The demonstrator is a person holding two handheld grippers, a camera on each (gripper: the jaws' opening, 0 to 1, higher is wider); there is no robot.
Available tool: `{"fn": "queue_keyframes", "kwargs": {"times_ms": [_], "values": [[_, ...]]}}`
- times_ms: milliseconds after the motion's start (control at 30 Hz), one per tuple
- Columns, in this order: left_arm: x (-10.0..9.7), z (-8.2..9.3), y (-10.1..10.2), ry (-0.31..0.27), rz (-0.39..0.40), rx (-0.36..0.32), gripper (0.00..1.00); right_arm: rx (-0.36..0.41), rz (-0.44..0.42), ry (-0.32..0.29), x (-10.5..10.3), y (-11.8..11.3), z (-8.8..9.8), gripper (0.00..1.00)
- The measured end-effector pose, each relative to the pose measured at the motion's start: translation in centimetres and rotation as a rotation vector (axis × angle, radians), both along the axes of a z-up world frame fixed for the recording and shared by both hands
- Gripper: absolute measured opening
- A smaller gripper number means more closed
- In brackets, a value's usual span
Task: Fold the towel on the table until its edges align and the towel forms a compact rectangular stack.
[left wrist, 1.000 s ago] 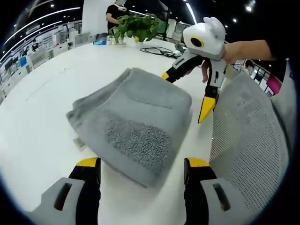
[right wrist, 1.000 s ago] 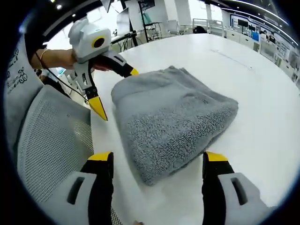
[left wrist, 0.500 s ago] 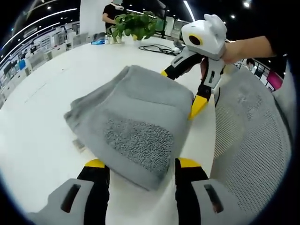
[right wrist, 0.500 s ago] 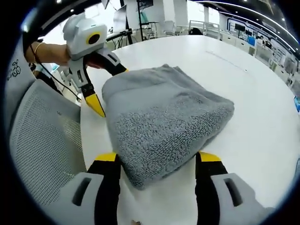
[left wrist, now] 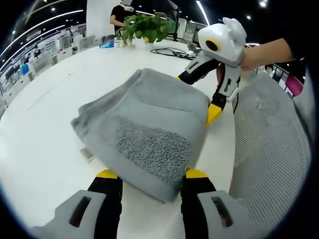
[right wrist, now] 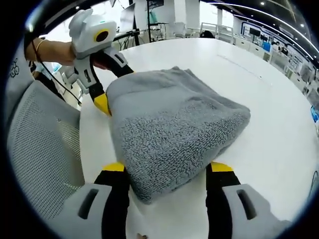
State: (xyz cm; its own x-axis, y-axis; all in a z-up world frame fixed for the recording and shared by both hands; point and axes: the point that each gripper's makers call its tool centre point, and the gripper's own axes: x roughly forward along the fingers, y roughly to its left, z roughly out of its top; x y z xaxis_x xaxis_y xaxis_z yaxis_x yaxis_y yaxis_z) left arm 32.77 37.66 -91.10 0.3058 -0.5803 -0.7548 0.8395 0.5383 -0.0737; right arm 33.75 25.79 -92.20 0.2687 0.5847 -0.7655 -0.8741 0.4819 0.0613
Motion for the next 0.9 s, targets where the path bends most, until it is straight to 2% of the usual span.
{"fn": "queue_keyframes", "kwargs": {"times_ms": [300,667,800,900], "values": [[2.2,-0.2,0.1,-0.021,-0.035,0.03,0.47,0.009,-0.024,0.001,1.9,0.0,-0.2,0.62],[5.7,-0.2,0.2,-0.048,-0.044,0.034,0.46,-0.024,-0.021,-0.058,6.0,0.4,-0.3,0.62],[7.2,-0.3,0.3,-0.064,-0.048,0.046,0.46,-0.03,-0.017,-0.119,7.8,0.6,0.3,0.61],[8.3,-0.3,0.5,-0.069,-0.046,0.048,0.45,-0.033,-0.015,-0.119,9.1,0.5,0.2,0.6]]}}
